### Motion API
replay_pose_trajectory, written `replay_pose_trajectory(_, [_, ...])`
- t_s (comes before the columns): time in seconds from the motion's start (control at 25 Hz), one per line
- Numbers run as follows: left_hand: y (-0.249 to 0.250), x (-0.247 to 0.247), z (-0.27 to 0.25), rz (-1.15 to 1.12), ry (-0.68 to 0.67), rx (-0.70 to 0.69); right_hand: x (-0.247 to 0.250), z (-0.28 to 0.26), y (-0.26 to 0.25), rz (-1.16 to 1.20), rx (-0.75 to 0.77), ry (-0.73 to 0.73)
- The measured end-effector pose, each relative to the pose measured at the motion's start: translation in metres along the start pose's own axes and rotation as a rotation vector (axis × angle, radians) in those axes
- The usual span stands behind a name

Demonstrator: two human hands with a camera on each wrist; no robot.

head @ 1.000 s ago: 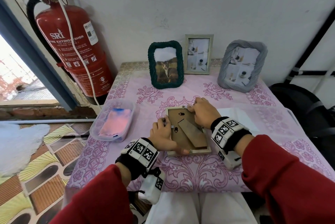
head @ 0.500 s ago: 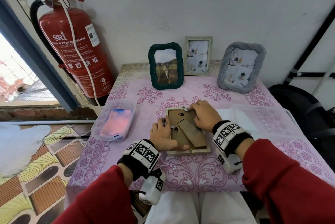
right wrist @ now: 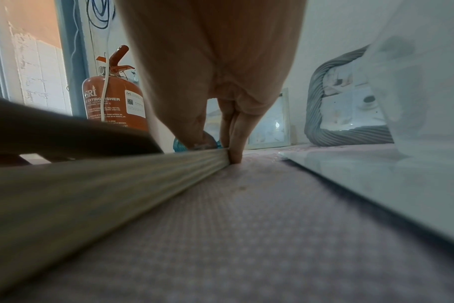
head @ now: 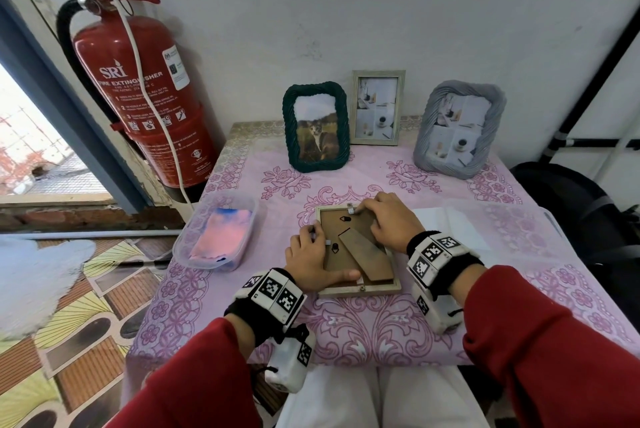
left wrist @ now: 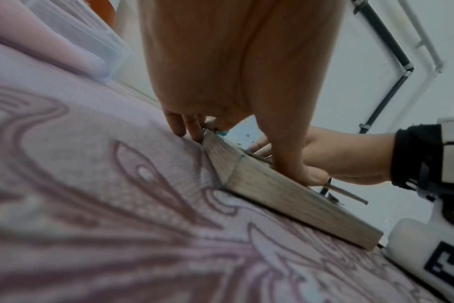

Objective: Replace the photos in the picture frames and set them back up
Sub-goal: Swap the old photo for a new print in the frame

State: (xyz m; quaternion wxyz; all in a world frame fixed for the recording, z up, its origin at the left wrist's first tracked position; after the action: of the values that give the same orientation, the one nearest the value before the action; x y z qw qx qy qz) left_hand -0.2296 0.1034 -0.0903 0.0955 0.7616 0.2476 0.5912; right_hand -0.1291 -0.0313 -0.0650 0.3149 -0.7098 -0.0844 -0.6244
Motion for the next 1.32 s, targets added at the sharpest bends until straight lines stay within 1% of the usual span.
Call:
replay_pose_trajectory(0.16, [-0.003, 0.003, 0.001, -0.017, -0.036, -0.013, 0.000, 0.001, 0.000, 0.000, -0.002, -0.001])
replay_pose_trajectory(0.36, [0.000, 0.001, 0.001, 0.012, 0.009, -0.004, 0.000, 0.001, 0.000, 0.010, 0.003, 0.003])
replay_pose_trajectory(0.6, [-0.003, 0.000, 0.000, -0.036, 0.034, -0.006, -0.001, 0.000, 0.000, 0.024, -0.001, -0.004])
replay_pose_trajectory(0.72, [-0.007, 0.004, 0.001, -0.138, 0.032, -0.016, -0.004, -0.003, 0.001, 0.082, -0.005, -0.021])
replay_pose_trajectory(0.8, [-0.011, 0.007, 0.001, -0.289, 0.057, -0.024, -0.006, -0.007, 0.002, 0.153, -0.009, -0.070])
replay_pose_trajectory(0.88, [-0.015, 0.007, -0.002, -0.439, 0.134, 0.037, -0.006, -0.013, 0.001, 0.205, -0.023, -0.091])
replay_pose_trajectory(0.92, [-0.017, 0.006, -0.005, -0.455, 0.187, 0.074, -0.006, -0.017, -0.001, 0.218, -0.031, -0.065])
replay_pose_trajectory(0.96, [-0.018, 0.006, -0.008, -0.420, 0.236, 0.093, -0.004, -0.020, -0.003, 0.219, -0.025, -0.017])
replay_pose_trajectory(1.0, [-0.018, 0.005, -0.011, -0.367, 0.261, 0.094, -0.002, -0.024, -0.007, 0.214, -0.003, 0.024])
replay_pose_trajectory(1.04, [-0.018, 0.005, -0.013, -0.333, 0.268, 0.088, -0.003, -0.028, -0.011, 0.203, 0.028, 0.033])
replay_pose_trajectory(1.16, [-0.015, 0.010, -0.014, -0.346, 0.223, 0.072, -0.011, -0.038, -0.019, 0.138, 0.079, -0.067])
replay_pose_trajectory(1.24, [-0.011, 0.014, -0.013, -0.450, 0.190, 0.030, -0.011, -0.041, -0.019, 0.155, 0.066, -0.068])
replay_pose_trajectory(1.32, [-0.005, 0.016, -0.016, -0.731, 0.168, 0.005, -0.004, -0.042, -0.019, 0.201, 0.062, -0.038])
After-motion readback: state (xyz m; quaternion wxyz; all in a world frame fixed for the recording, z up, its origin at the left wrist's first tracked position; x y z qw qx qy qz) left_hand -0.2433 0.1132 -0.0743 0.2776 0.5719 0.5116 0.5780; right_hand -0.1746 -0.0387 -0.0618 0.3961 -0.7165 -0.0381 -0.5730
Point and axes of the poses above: each hand's wrist, its own z-axis towards the middle knuckle, its own x-axis out of the back of the hand, y = z × x, the point moved 4 cm from there along z, towards the middle knuckle, and after that the axes turned 3 degrees about -z, right-handed, at the moved point
